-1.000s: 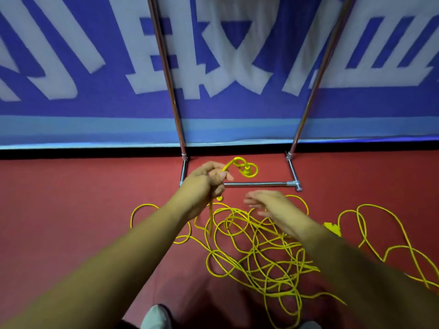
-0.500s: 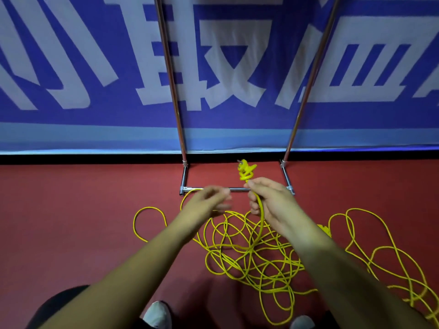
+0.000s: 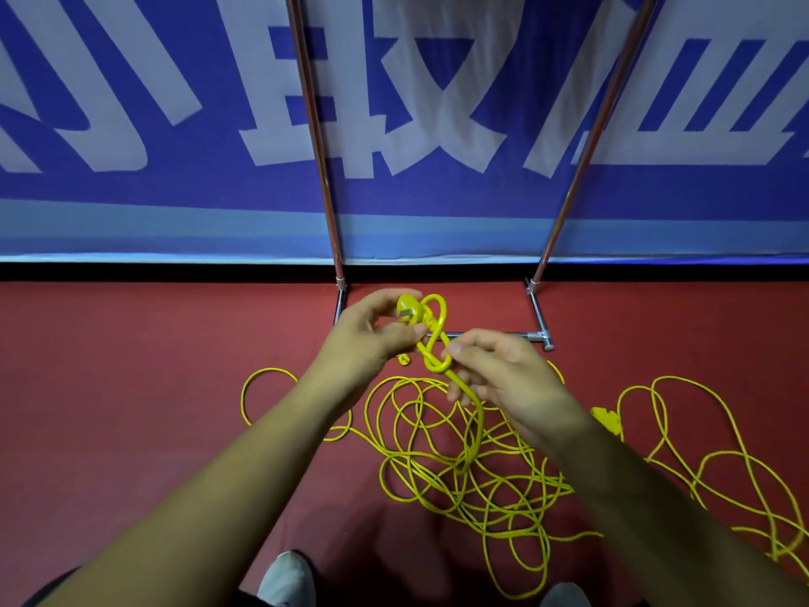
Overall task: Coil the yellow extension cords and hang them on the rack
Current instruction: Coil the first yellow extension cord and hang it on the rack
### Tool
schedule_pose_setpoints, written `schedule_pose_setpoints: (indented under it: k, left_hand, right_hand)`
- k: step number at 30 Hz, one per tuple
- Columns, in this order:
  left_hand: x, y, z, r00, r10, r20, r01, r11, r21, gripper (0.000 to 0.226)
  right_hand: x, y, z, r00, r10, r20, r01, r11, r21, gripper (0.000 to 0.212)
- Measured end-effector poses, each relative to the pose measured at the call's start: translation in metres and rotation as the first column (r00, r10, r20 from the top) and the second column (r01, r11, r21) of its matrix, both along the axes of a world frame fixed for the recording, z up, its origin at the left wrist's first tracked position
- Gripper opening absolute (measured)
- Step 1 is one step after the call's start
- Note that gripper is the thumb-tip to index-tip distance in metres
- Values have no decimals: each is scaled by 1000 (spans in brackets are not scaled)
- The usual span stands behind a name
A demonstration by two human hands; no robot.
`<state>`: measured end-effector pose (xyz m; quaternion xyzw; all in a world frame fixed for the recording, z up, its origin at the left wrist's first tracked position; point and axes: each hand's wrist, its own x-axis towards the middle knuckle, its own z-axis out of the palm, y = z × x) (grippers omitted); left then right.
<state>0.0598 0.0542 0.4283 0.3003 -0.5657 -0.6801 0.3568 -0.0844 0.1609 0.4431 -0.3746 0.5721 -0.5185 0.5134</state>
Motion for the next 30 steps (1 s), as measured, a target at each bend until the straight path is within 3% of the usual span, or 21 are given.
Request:
schedule_pose_setpoints:
  k: [4,7,11,16,20,26,28,30]
  left_hand:
    - [3,-1,6,982,-104,-160,134,971,196,22]
    - [7,-4,9,986,-107,-127,132,968,214,17]
    - [8,-4,10,990,-103,-97,120,972,200,34]
    - [7,-2,13,993,-119,-7,119,991,65,25]
    - [10,-6,14,991,-24,131,42,990,-137,8]
    - [15,-5,17,933,10,359,192,831,-523,14]
    - [14,-5,16,937,46,346,143,854,-500,12]
    - [14,-6,14,949,30,313,60,960,-273,9]
  right_hand:
    - [-7,-6,-2,1000,-23,-11,23,999,27,21]
    - [-12,-8,-2,999,-49,-17,49,998,31,25]
    - [-15,-9,1,1000,-7,3,7,1000,24,25]
    - [-16,-4,-2,994,84,-71,-82,996,30,15]
    - [-14,-2,0,996,90,-8,-90,993,74,14]
    - [-22,-5,1,1000,12,11,-13,995,98,19]
    - [-24,-7,1,999,-27,37,24,996,86,17]
    - [-25,-8,1,994,-65,84,61,997,48,15]
